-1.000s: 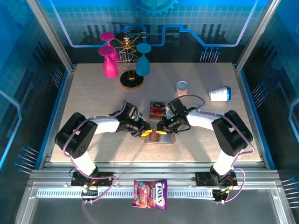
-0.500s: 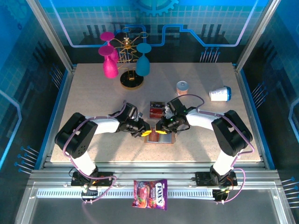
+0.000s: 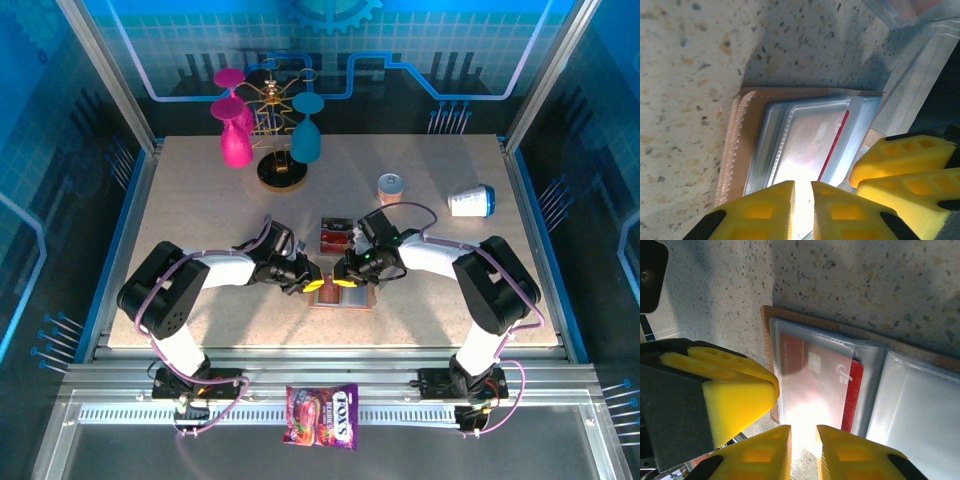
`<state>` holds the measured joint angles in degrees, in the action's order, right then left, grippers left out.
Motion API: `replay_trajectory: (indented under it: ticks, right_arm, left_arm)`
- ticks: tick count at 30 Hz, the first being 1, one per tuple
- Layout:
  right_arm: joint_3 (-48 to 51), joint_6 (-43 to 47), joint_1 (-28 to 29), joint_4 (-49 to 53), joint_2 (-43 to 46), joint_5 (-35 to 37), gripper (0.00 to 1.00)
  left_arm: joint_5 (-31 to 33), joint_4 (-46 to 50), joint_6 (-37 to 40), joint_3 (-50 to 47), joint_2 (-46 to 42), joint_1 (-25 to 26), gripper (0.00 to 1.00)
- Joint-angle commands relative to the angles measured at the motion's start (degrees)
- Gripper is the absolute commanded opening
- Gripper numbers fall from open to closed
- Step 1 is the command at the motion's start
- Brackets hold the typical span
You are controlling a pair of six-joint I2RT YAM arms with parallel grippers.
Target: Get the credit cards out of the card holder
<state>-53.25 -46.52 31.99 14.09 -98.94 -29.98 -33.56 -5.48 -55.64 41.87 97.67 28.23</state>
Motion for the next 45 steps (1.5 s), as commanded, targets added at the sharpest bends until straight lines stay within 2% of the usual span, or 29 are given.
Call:
replay_trajectory:
  ticks: [1,25,31,45]
  right_arm:
    - [-1.25,0.12,0.88,1.03,-0.79,0.45,0.21]
    - [0.05,-0.24,0.88,-1.25,-3.61,-0.96,0.21]
    - [-0.25,1.03,0.88,0.90,-3.95,0.17,0.25]
    - [-1.66,2.90,0.88,4.48,-3.64,2.47,0.27]
  left_arm:
    - [-1.73,-0.21,-0.63,-0.66,0.63,-0.48,0.16]
    - [-1.42,2.59,0.60,0.12,1.34,-0.45,0.16]
    - [-1.36,2.93,0.61,0.16,1.47,-0.45,0.16]
    - [-1.25,3.05,0.60,0.05,1.20,-0.46,0.16]
